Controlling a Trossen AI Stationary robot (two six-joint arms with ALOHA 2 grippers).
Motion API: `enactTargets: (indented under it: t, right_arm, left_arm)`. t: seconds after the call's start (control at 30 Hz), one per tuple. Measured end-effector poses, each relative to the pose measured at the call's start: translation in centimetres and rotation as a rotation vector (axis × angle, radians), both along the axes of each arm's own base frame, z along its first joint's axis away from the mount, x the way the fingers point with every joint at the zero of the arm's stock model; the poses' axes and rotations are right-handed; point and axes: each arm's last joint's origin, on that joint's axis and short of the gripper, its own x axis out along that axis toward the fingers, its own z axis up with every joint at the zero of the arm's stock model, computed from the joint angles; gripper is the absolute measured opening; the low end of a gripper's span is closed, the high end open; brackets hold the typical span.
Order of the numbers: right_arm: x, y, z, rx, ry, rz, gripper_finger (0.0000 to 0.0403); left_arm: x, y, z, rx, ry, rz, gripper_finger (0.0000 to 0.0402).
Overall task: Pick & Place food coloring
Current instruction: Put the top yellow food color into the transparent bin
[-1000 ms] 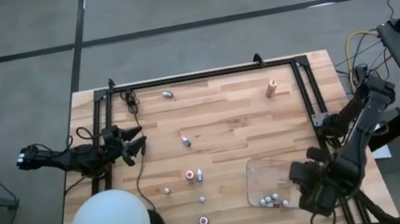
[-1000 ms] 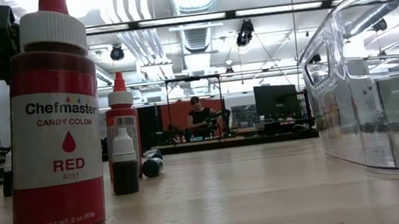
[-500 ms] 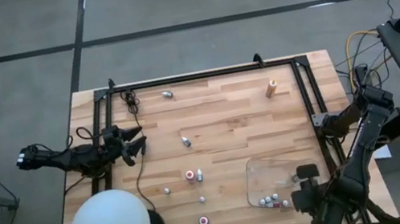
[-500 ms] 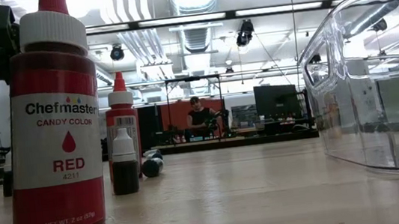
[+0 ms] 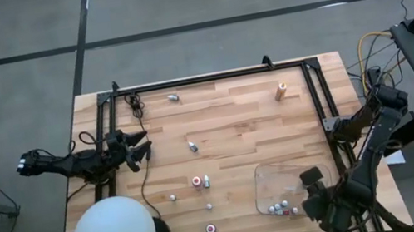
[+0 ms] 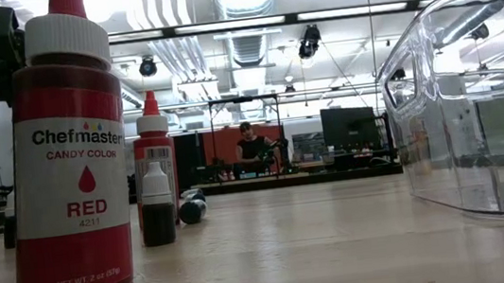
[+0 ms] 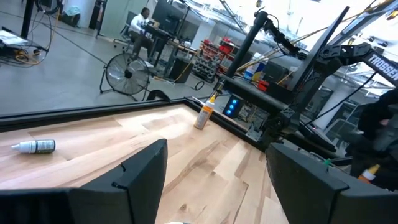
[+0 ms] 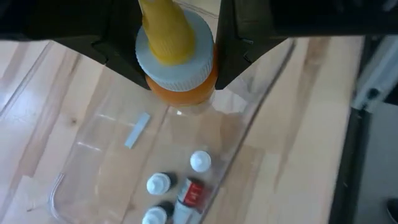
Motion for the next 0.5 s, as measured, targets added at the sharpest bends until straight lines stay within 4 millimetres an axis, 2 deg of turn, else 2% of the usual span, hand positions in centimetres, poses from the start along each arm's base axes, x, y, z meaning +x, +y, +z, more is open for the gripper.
enactTargets:
  t: [0.5]
  right_arm:
    - [-0.6, -0.5, -3.7, 0.031, 0.009, 0.121, 0.0132]
  left_arm:
    - [0.0, 0.0, 0.0, 0.0, -0.001, 0.0, 0.0245]
